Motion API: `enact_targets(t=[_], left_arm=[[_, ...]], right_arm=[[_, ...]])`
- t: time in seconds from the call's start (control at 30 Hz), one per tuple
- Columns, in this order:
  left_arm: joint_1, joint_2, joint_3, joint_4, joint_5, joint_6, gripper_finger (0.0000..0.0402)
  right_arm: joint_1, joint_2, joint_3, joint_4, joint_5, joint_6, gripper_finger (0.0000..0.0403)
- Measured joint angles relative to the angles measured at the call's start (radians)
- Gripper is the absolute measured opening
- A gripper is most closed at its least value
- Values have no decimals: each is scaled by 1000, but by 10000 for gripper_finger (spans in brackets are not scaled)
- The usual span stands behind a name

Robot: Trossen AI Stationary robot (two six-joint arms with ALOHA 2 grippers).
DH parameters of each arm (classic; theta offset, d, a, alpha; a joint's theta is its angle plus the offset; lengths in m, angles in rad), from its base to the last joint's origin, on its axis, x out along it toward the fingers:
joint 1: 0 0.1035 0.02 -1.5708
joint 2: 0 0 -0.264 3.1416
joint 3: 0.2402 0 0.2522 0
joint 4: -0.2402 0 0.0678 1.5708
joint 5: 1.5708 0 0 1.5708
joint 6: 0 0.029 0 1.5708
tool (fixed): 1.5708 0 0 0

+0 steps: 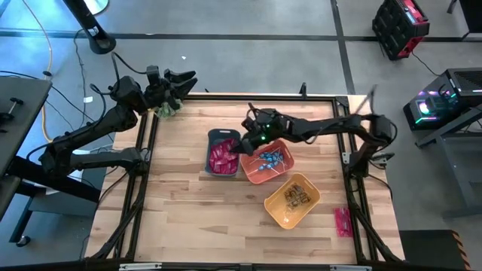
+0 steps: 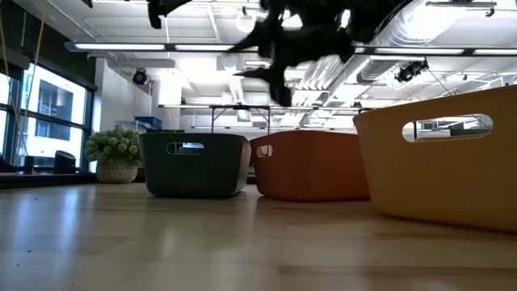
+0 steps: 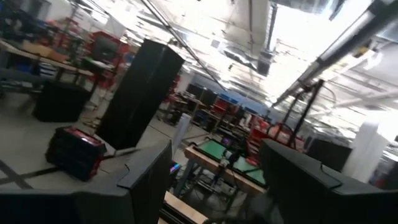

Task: Sort candy
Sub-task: Adjust the yellow bin

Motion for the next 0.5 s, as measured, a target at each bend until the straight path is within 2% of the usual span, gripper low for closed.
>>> enact_targets(t=[0.1,0.23,0.33,0.43,0.5], left_arm=[[0,0,0,-1,57,21,239],[-2,0,0,-18,176,61,239],[-2,0,0,-40,233,122,239],[-2,0,0,-59,253,162,239],[-2,0,0,-61,255,157,239]], right_arm=[[60,-103,1,-181,40,-11,157],[207,-244,1,-560,327,22,156],[356,-310,1,-838,504,260,156],[515,-329,1,-1024,525,560,156],[624,-323,1,-1101,490,733,156]])
